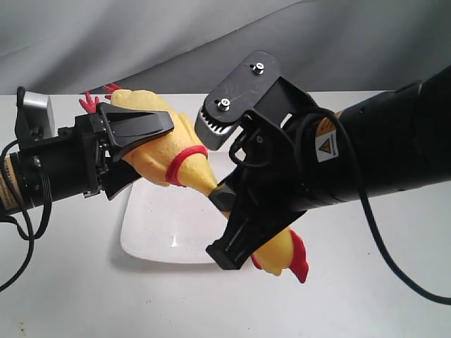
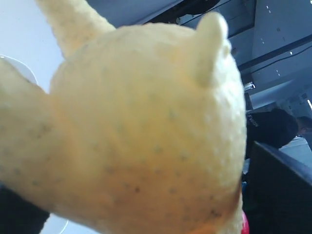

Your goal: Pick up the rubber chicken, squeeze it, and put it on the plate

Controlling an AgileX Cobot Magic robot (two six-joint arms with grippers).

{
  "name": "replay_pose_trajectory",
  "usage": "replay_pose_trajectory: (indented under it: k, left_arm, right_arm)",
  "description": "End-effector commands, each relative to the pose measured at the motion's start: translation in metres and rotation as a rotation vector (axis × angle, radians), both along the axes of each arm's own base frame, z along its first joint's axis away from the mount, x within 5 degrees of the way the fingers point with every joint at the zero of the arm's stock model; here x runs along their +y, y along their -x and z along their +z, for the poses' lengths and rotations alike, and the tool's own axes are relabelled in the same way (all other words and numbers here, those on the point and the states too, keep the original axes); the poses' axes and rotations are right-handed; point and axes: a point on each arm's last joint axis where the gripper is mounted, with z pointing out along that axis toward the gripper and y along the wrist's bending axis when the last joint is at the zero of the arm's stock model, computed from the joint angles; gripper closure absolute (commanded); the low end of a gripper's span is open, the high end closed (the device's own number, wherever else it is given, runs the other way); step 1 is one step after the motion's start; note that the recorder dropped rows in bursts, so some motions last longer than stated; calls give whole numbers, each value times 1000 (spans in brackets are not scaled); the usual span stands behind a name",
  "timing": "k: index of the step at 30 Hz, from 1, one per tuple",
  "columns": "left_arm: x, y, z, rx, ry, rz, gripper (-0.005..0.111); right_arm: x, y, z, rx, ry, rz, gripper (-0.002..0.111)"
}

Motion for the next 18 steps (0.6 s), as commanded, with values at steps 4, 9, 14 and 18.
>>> replay_pose_trajectory:
  k: [4, 9, 14, 18]
  left_arm:
    - [-1, 1, -1, -2, -25, -25, 103]
    - [-2, 1, 0, -32, -23, -41, 104]
    - [-2, 1, 2, -36, -9, -33, 89]
    - [-3, 2, 4, -50, 8, -52, 43]
  right_arm:
    - [-1, 0, 2, -9, 2, 7, 108]
    - [-1, 0, 2, -6, 4, 7, 108]
    - [-1, 1, 2, -4, 6, 8, 108]
    - [-1, 1, 2, -3, 7, 8, 108]
